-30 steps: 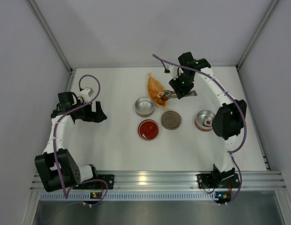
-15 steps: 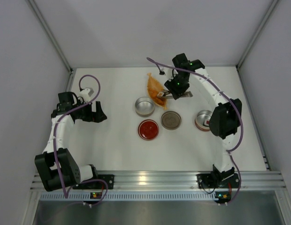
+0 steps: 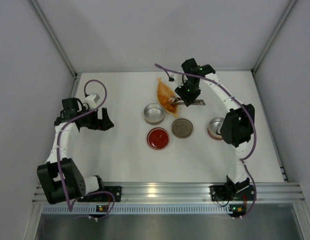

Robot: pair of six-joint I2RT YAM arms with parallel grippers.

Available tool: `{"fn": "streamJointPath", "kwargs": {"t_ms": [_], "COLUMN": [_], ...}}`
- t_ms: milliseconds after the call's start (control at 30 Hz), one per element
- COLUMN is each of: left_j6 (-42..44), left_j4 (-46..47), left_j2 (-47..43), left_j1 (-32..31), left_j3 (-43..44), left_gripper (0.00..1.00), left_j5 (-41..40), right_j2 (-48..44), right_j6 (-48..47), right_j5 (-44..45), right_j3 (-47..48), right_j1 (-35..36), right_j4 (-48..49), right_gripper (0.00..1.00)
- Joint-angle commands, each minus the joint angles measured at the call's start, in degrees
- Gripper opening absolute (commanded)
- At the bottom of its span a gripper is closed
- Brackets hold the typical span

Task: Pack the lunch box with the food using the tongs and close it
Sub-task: Pick up the fake food from the plate.

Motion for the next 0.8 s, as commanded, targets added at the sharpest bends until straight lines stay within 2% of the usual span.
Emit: {"fn": "streamJointPath", "kwargs": {"t_ms": [0,167,500,667,767], "left_j6": [0.31,0.05,-0.04,-0.04,0.31], "left_j4": [2.97,3.05,2.35,1.91,1.65], "left_j2": [0.24,0.07,-1.78,-2.48,-2.92], "left_j1": [0.15,0.24,0.24,0.24,0.24], "left_j3": [0.14,0.14,0.14,0.49,0.58], "left_gripper": [0.98,0.98,0.98,0.98,0.98], "left_j5": [0.97,0.80,0.80,0.88,0.97], "right_j2": [-0.45,-3.09,-11.96,-17.93,-22.59], "right_j6": [-0.02,-0.02,1.65,1.30,-0.19], "right_j5": [0.27,-0.25,-3.42,-5.78,-7.71], "right_j3": [3.81,4.25,4.34,2.59,-1.54], "right_j1": [1.02,0.93,0.23,-1.79,-4.42], "right_j4": [2.16,1.72,1.20,-1.78,-3.54], "right_gripper": [0.33,0.27,0.23,0.19,0.19]}}
